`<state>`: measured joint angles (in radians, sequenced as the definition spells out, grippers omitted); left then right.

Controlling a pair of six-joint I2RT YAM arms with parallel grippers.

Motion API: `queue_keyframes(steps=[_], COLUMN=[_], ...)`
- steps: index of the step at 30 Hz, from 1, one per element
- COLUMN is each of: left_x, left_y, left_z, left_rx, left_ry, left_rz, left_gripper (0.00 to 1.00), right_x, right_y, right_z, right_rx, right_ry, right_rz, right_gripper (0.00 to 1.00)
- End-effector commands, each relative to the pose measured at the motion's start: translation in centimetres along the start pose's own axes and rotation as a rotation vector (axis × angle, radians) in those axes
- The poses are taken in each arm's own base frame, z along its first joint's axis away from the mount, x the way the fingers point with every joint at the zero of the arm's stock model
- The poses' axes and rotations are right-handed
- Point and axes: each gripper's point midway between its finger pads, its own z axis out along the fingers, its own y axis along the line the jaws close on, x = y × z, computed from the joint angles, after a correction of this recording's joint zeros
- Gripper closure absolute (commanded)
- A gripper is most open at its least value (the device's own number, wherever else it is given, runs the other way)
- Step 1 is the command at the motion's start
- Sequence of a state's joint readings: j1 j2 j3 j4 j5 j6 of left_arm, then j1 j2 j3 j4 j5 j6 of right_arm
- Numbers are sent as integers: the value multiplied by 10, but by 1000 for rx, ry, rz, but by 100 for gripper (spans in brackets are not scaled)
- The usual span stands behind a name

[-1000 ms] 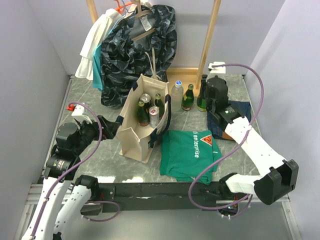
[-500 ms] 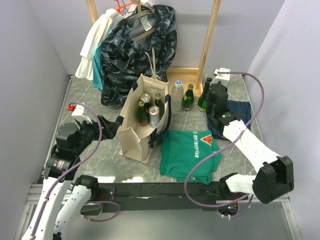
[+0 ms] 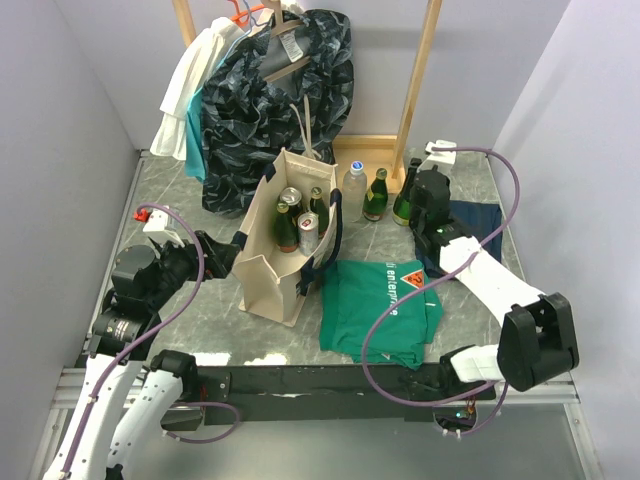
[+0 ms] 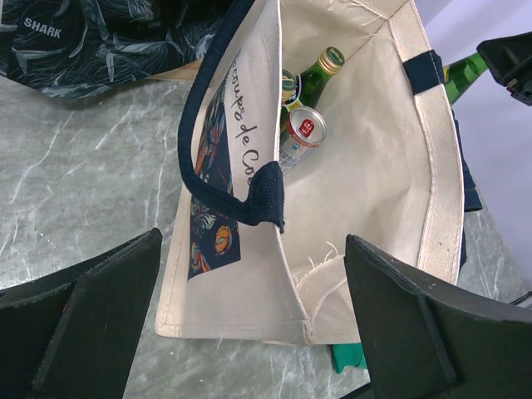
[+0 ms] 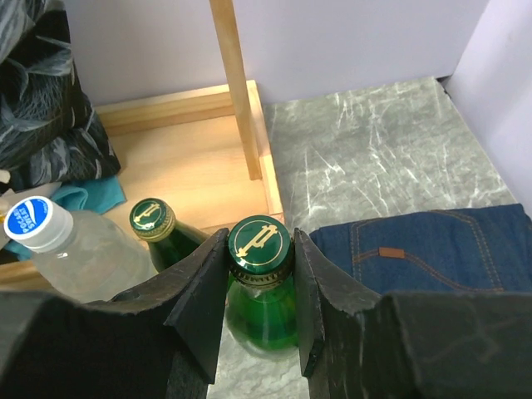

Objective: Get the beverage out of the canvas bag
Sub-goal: Place the drink at the center of the board.

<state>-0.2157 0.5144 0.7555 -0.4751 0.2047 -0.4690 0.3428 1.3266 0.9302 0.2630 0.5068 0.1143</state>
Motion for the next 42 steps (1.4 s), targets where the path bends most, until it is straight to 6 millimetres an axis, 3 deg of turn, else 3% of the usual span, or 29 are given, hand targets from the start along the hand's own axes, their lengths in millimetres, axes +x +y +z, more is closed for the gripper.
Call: queue_keyframes(steps=[1,11,42], left_x=[-6,-5,-4], left_y=[-3,-1,2], left_z=[2,3,7], left_rx=[14,4,-8], left_ry=[-26,-22,-8], left_rz=[0,-2,-4], left_gripper=[4,4,4], right_x=[-84,-66,-31], right_y=[4,10,15], right_z=[-1,20,55], right_rx=[-26,-12,39], right_ry=[-283,-260,-253], right_rz=[158,125,80], right_gripper=[100,100,100])
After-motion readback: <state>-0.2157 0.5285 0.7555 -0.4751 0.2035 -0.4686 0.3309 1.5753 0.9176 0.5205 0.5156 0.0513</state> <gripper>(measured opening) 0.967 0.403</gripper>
